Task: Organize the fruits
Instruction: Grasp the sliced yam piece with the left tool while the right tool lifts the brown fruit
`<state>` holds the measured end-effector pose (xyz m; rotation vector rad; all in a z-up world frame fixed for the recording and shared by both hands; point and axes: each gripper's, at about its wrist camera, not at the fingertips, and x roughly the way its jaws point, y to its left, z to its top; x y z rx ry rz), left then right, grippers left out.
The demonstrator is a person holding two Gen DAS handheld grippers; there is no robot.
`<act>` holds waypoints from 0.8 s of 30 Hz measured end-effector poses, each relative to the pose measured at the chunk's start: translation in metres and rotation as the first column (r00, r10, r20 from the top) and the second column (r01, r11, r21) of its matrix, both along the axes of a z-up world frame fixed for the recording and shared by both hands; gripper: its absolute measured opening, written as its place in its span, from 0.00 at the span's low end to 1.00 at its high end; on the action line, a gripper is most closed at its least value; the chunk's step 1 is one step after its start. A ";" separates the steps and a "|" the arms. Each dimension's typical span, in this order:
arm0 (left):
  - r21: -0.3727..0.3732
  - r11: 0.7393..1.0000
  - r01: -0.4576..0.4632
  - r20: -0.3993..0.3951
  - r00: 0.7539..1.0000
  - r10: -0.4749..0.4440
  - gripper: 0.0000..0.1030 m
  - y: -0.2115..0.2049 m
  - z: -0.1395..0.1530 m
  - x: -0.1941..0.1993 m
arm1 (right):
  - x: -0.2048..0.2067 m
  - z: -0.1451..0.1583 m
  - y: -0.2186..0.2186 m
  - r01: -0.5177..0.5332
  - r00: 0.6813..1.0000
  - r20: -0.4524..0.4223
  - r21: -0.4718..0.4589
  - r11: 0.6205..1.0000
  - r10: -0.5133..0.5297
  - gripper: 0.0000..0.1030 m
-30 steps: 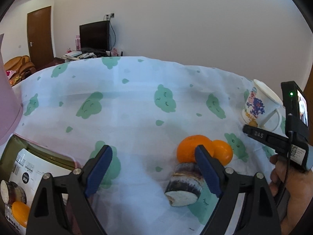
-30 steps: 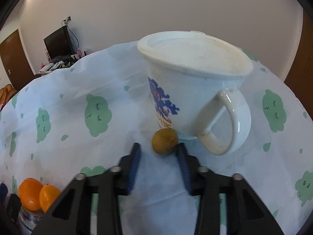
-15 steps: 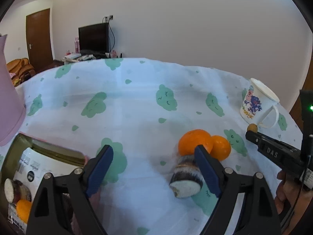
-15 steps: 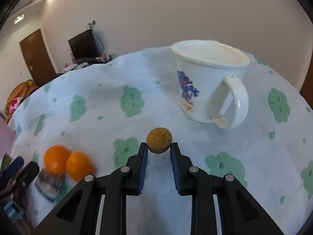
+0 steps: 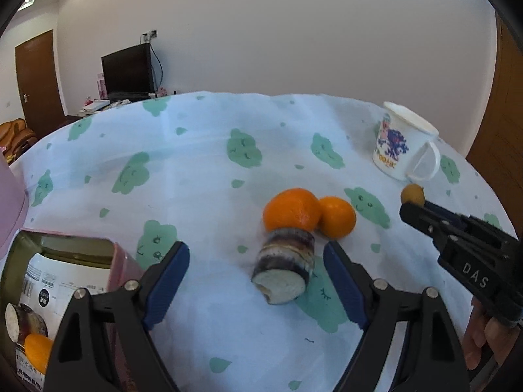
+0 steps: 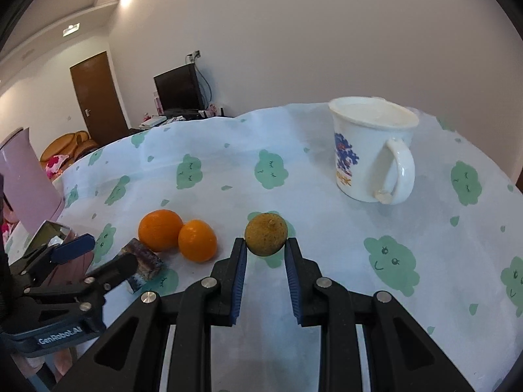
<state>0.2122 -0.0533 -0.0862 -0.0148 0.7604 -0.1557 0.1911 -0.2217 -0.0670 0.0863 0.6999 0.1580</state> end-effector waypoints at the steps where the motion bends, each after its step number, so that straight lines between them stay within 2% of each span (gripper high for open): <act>1: 0.006 1.000 0.010 -0.001 1.000 -0.010 0.81 -0.002 0.000 0.000 | 0.000 0.001 0.000 -0.004 1.000 0.005 -0.001 1.000 0.004 0.24; 2: 0.008 1.000 0.019 -0.004 1.000 -0.019 0.77 -0.004 -0.001 0.000 | -0.001 0.001 0.000 -0.006 1.000 0.007 0.001 1.000 0.006 0.24; 4: 0.003 0.999 0.045 -0.041 0.998 -0.045 0.62 -0.006 -0.005 0.004 | 0.000 0.001 0.001 -0.016 1.000 0.007 0.008 1.000 0.016 0.24; 11: -0.040 0.996 0.078 -0.101 0.991 -0.082 0.59 -0.006 -0.013 0.011 | 0.001 -0.001 0.003 -0.038 0.999 0.002 0.013 0.999 0.038 0.25; 13: -0.052 0.995 0.083 -0.096 0.992 -0.087 0.41 -0.005 -0.012 0.010 | 0.001 -0.001 0.004 -0.048 0.999 0.004 0.015 0.999 0.047 0.25; 19: -0.041 0.997 0.073 -0.078 0.994 -0.076 0.40 -0.006 -0.010 0.006 | -0.002 0.001 0.003 -0.064 0.998 0.025 0.033 0.997 0.063 0.25; 24: -0.022 0.998 0.062 -0.033 0.997 -0.063 0.40 -0.005 -0.003 0.000 | -0.005 0.003 0.005 -0.092 0.995 0.045 0.043 0.995 0.090 0.25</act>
